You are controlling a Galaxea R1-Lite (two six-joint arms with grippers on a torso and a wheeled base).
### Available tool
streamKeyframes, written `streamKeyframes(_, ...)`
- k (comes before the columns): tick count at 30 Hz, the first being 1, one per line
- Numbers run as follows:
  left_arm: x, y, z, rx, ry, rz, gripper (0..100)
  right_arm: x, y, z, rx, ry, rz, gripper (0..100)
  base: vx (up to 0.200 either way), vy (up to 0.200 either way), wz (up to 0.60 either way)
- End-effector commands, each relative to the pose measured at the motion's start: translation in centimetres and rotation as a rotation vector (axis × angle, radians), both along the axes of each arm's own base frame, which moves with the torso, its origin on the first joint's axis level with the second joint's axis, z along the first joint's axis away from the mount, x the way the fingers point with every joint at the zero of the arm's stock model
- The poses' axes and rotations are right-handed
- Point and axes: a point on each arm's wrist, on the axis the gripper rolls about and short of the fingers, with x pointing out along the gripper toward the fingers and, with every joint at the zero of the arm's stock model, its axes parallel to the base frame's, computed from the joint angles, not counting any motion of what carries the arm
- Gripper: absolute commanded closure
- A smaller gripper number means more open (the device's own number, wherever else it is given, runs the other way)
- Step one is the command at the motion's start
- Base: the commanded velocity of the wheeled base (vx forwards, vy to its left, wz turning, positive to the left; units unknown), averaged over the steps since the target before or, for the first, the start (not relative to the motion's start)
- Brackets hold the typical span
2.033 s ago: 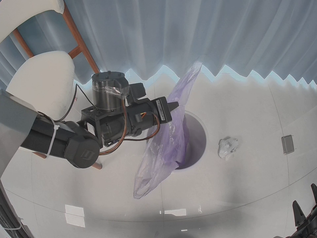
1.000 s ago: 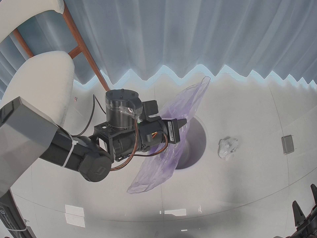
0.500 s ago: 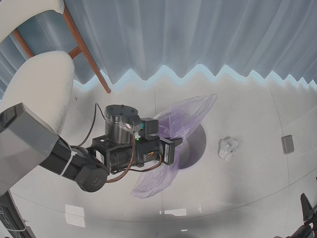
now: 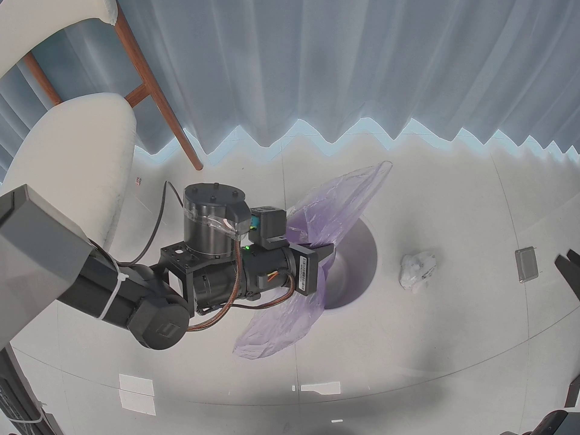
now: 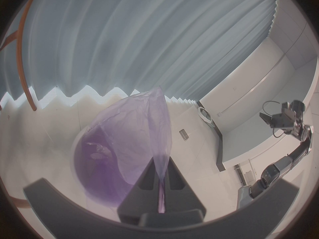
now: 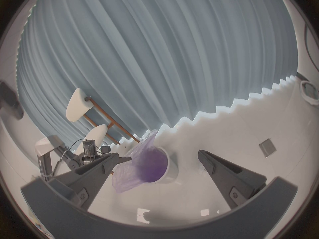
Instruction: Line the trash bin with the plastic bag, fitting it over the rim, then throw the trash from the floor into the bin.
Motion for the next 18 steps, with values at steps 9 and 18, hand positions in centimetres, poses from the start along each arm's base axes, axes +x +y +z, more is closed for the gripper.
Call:
streamKeyframes(9, -2.2, -1.1, 2.6, -0.050, -0.094, -0.006, 100, 18.9, 5.0, -0.1, 0.103, 0.421, 0.060, 0, 0.000, 0.000, 0.00)
streamKeyframes(18, -2.0, -0.3, 2.2, 0.002, -0.118, 0.001, 100, 23.5, 5.9, 0.5, 0.114, 0.404, 0.032, 0, 0.000, 0.000, 0.00)
